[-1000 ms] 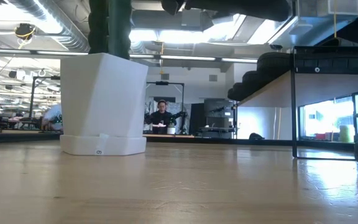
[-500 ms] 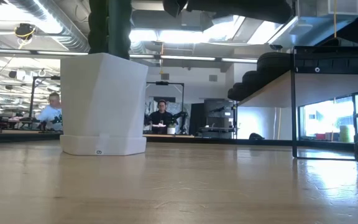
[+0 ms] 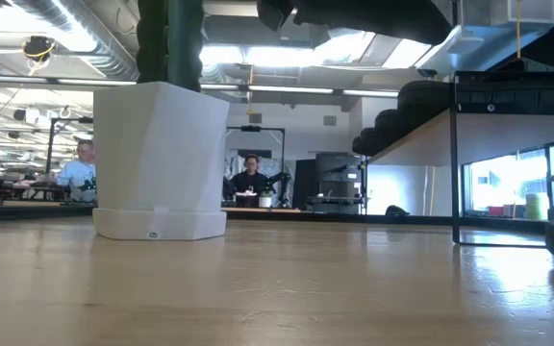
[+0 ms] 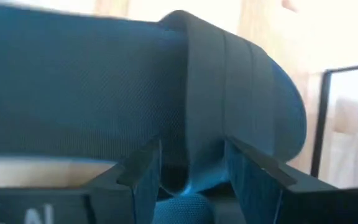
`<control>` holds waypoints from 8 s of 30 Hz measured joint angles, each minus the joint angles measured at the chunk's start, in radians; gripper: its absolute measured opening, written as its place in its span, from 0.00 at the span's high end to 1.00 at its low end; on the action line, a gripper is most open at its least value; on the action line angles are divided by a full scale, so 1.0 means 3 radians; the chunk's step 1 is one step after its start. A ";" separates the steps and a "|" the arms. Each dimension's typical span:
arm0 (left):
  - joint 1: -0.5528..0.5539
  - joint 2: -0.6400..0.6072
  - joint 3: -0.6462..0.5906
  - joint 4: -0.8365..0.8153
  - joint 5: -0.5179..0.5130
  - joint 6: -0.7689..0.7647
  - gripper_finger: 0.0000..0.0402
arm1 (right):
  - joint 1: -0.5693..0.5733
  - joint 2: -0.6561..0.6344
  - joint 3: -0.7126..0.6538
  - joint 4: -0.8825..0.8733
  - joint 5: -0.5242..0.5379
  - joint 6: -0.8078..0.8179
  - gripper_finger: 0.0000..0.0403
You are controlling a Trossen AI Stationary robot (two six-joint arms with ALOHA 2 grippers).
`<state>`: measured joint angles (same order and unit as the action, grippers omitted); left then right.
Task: Pick and place slides into the shelf
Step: Move the black slide to the top center of the table, then move the potted cactus to the bottom center of the table
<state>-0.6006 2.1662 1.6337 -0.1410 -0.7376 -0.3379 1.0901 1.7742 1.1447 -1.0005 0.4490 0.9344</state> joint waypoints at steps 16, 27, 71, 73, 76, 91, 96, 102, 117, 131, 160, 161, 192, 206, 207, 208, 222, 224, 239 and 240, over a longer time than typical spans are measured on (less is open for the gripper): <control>0.0022 0.0000 0.0000 0.0000 -0.0001 0.0028 0.46 | -0.0003 0.0111 0.0002 -0.0030 -0.0064 0.0263 0.56; 0.0048 0.0000 0.0000 0.0000 -0.0001 0.0032 0.46 | -0.0003 0.0113 -0.0003 -0.0039 -0.0047 -0.0004 0.56; 0.0042 -0.0007 0.0000 0.0378 0.0555 0.0028 0.46 | -0.0150 0.0125 0.1769 -0.1490 0.0081 -0.0051 0.97; 0.0034 -0.0053 0.0000 0.0360 0.0637 0.0028 0.46 | -0.0190 0.0123 0.1980 -0.1543 0.0086 -0.0153 0.97; 0.0014 -0.0189 0.0000 0.0302 0.0677 0.0124 0.46 | -0.0253 0.0123 0.2332 -0.1679 0.0091 -0.0271 0.97; -0.0056 -0.1479 0.0000 0.0156 0.1048 0.0568 0.46 | -0.0782 0.0113 0.3904 -0.1909 0.0680 -0.1095 0.97; -0.0118 -0.1934 0.0000 0.0137 0.1033 0.1007 0.46 | -0.1089 0.0043 0.4004 -0.1858 0.0991 -0.1391 0.97; -0.0098 -0.2333 0.0003 -0.0311 0.0455 0.1388 0.46 | -0.1771 -0.0053 0.4000 -0.1882 0.1087 -0.1612 0.97; 0.1263 -0.3415 0.0003 -0.1790 0.0439 0.1147 0.46 | -0.3304 -0.0054 0.3995 -0.1417 0.0569 -0.2376 0.97; 0.2664 -0.3572 -0.0509 -0.1882 0.1383 0.1233 0.46 | -0.4203 -0.0001 0.2979 -0.0226 0.0081 -0.2970 0.97; 0.3811 -0.4220 -0.2589 -0.0589 0.1912 0.1189 0.46 | -0.4550 0.0129 0.0748 0.2317 -0.0024 -0.2691 0.97; 0.3847 -0.4220 -0.2614 -0.0591 0.1911 0.1198 0.46 | -0.4558 0.0141 0.0735 0.2311 -0.0025 -0.2688 0.97; 0.4396 -0.4218 -0.3231 -0.0240 0.2270 0.1343 0.46 | -0.4557 0.0333 0.0741 0.2234 -0.0063 -0.2593 0.78; 0.4396 -0.4218 -0.3231 -0.0486 0.2746 0.1149 0.46 | -0.4557 0.0307 0.1263 0.1909 -0.0197 -0.2613 0.65; 0.4402 -0.4216 -0.3231 -0.0517 0.2830 0.1088 0.46 | -0.4557 0.0302 0.1390 0.1829 -0.0198 -0.2637 0.65; 0.4416 -0.4212 -0.3231 -0.0547 0.2964 0.1031 0.46 | -0.4557 0.0301 0.1540 0.1705 -0.0197 -0.2692 0.65; 0.4641 -0.3426 -0.3519 -0.0509 0.3924 0.1079 0.46 | -0.4471 0.0285 0.3739 0.0005 -0.0195 -0.3136 0.65; 0.4641 -0.3266 -0.3529 -0.0460 0.3970 0.1148 0.46 | -0.4453 0.0283 0.3961 -0.0132 -0.0195 -0.3138 0.65; 0.4146 -0.2208 -0.3529 0.0547 0.4113 0.1160 0.46 | -0.4437 0.0053 0.3922 -0.0476 -0.0158 -0.3040 0.65; 0.4118 -0.2167 -0.3529 0.0566 0.4095 0.1157 0.46 | -0.4437 0.0053 0.3922 -0.0478 -0.0159 -0.3041 0.65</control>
<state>0.6347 1.5162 0.5751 0.0287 0.4908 0.0093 -0.2409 1.7901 2.3215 -1.1440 0.4014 0.0221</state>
